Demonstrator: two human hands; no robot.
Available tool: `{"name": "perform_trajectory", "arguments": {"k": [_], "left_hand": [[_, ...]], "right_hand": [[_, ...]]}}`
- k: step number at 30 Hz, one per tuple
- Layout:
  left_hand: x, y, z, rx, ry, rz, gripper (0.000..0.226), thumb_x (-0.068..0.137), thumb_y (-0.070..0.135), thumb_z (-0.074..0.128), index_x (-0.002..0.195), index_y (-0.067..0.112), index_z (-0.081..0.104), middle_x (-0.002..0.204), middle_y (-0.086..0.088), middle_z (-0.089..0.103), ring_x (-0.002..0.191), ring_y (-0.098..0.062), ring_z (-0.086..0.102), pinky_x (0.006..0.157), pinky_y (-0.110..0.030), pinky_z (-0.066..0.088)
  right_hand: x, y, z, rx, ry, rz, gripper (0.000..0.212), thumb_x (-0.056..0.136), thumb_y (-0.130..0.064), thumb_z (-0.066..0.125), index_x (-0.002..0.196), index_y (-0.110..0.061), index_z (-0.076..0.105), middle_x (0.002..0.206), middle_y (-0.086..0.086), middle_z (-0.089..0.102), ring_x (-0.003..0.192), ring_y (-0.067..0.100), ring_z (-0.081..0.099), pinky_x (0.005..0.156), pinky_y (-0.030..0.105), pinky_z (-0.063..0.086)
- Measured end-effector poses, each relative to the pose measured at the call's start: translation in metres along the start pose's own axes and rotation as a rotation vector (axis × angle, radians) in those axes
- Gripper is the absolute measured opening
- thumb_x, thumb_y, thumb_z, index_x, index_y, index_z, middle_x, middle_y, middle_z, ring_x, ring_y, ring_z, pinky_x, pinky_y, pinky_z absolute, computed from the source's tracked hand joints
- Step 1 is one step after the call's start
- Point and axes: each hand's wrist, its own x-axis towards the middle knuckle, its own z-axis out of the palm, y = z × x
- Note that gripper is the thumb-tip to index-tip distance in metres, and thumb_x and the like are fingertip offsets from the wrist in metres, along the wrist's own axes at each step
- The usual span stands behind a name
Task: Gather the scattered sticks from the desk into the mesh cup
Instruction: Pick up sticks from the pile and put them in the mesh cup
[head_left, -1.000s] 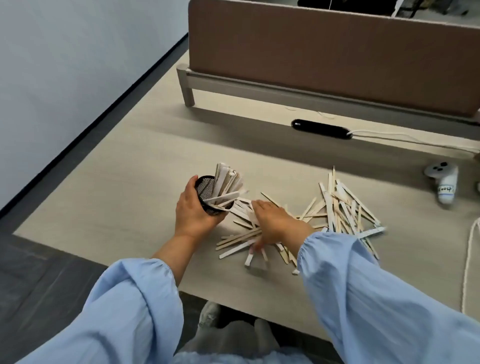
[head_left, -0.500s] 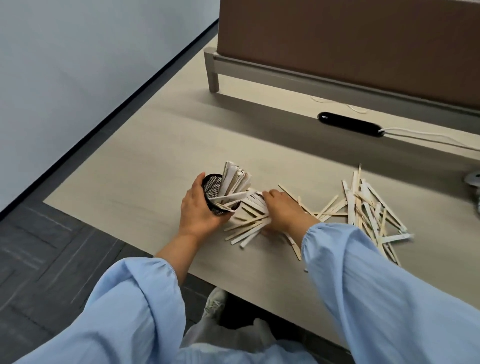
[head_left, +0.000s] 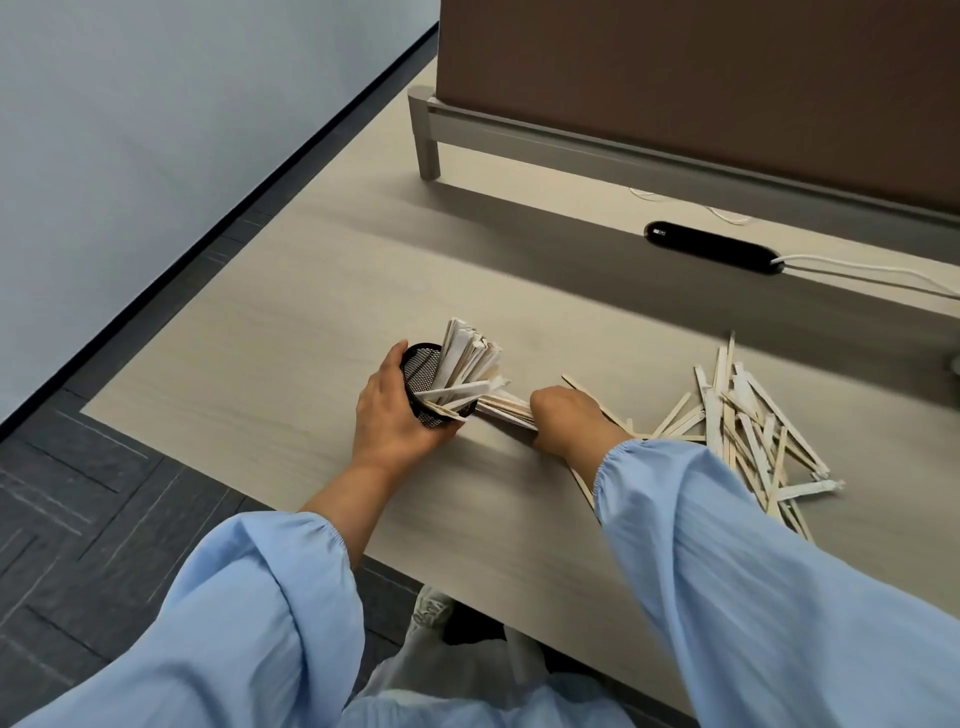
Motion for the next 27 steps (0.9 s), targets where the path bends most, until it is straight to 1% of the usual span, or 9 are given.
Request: {"name": "perform_trajectory", "arguments": {"k": [4, 7, 10, 14, 16, 19, 22, 25, 27], "left_hand": [[0.004, 0.004, 0.0, 0.0, -0.013, 0.013, 0.102, 0.057, 0.028, 0.085, 0.139, 0.008, 0.027, 0.135, -0.016, 0.046, 0.125, -0.032, 0.041, 0.105, -0.042, 0.032], [0.005, 0.006, 0.0, -0.009, -0.022, 0.016, 0.102, 0.056, 0.028, 0.085, 0.138, 0.007, 0.028, 0.134, -0.016, 0.047, 0.125, -0.032, 0.041, 0.105, -0.042, 0.032], [0.006, 0.009, -0.001, -0.018, -0.03, 0.005, 0.104, 0.051, 0.042, 0.075, 0.138, 0.008, 0.029, 0.135, -0.016, 0.047, 0.124, -0.031, 0.041, 0.105, -0.041, 0.032], [0.01, 0.011, 0.0, -0.022, -0.039, -0.008, 0.103, 0.055, 0.035, 0.083, 0.138, 0.008, 0.028, 0.136, -0.014, 0.046, 0.126, -0.03, 0.04, 0.106, -0.04, 0.031], [0.012, 0.013, 0.001, -0.008, -0.053, -0.001, 0.101, 0.057, 0.028, 0.084, 0.138, 0.009, 0.028, 0.136, -0.013, 0.045, 0.127, -0.03, 0.039, 0.106, -0.04, 0.031], [0.015, 0.023, 0.005, 0.004, -0.093, 0.027, 0.097, 0.058, 0.026, 0.083, 0.137, 0.009, 0.03, 0.134, -0.013, 0.047, 0.126, -0.03, 0.038, 0.105, -0.038, 0.031], [0.017, 0.03, 0.01, 0.02, -0.111, 0.046, 0.097, 0.058, 0.033, 0.083, 0.136, 0.009, 0.031, 0.134, -0.011, 0.048, 0.124, -0.03, 0.041, 0.104, -0.037, 0.032], [0.019, 0.04, 0.018, 0.045, -0.163, 0.095, 0.097, 0.057, 0.032, 0.083, 0.136, 0.01, 0.031, 0.133, -0.011, 0.049, 0.122, -0.031, 0.044, 0.102, -0.037, 0.033], [0.019, 0.05, 0.023, 0.06, -0.212, 0.134, 0.097, 0.057, 0.03, 0.083, 0.136, 0.01, 0.031, 0.132, -0.012, 0.05, 0.12, -0.031, 0.045, 0.101, -0.037, 0.033]], "right_hand": [[-0.002, 0.002, 0.0, -0.006, -0.004, 0.059, 0.035, 0.087, -0.012, 0.055, 0.121, -0.006, 0.057, 0.127, 0.014, 0.058, 0.118, 0.031, 0.056, 0.094, 0.034, 0.046], [-0.003, 0.004, 0.0, 0.091, 0.017, 0.098, 0.038, 0.088, -0.014, 0.051, 0.125, -0.005, 0.049, 0.13, 0.017, 0.052, 0.12, 0.035, 0.052, 0.097, 0.036, 0.044], [0.003, 0.012, -0.007, 0.3, 0.106, 0.167, 0.029, 0.09, -0.012, 0.044, 0.117, -0.005, 0.045, 0.119, 0.022, 0.057, 0.107, 0.039, 0.057, 0.081, 0.036, 0.044], [0.011, 0.024, -0.027, 0.687, 0.369, 0.19, 0.023, 0.096, -0.019, 0.045, 0.108, 0.0, 0.049, 0.097, 0.023, 0.061, 0.086, 0.036, 0.056, 0.07, 0.034, 0.038], [0.011, 0.028, -0.042, 0.987, 0.525, 0.201, 0.022, 0.095, -0.027, 0.051, 0.092, -0.005, 0.056, 0.073, 0.011, 0.055, 0.066, 0.025, 0.048, 0.065, 0.031, 0.034], [0.0, 0.031, -0.074, 1.561, 0.739, 0.226, 0.035, 0.092, -0.028, 0.057, 0.063, -0.019, 0.041, 0.047, -0.004, 0.04, 0.043, 0.011, 0.034, 0.048, 0.027, 0.031], [-0.012, 0.029, -0.105, 1.966, 0.816, 0.177, 0.041, 0.095, -0.021, 0.053, 0.057, -0.019, 0.037, 0.032, -0.01, 0.034, 0.03, 0.006, 0.029, 0.039, 0.02, 0.024], [-0.023, 0.023, -0.126, 2.172, 0.831, 0.056, 0.048, 0.096, -0.02, 0.049, 0.05, -0.019, 0.033, 0.032, -0.008, 0.029, 0.029, 0.008, 0.026, 0.039, 0.021, 0.023], [-0.026, 0.019, -0.131, 2.222, 0.825, -0.009, 0.051, 0.096, -0.021, 0.048, 0.048, -0.019, 0.031, 0.031, -0.008, 0.028, 0.028, 0.008, 0.025, 0.039, 0.02, 0.023]]}}
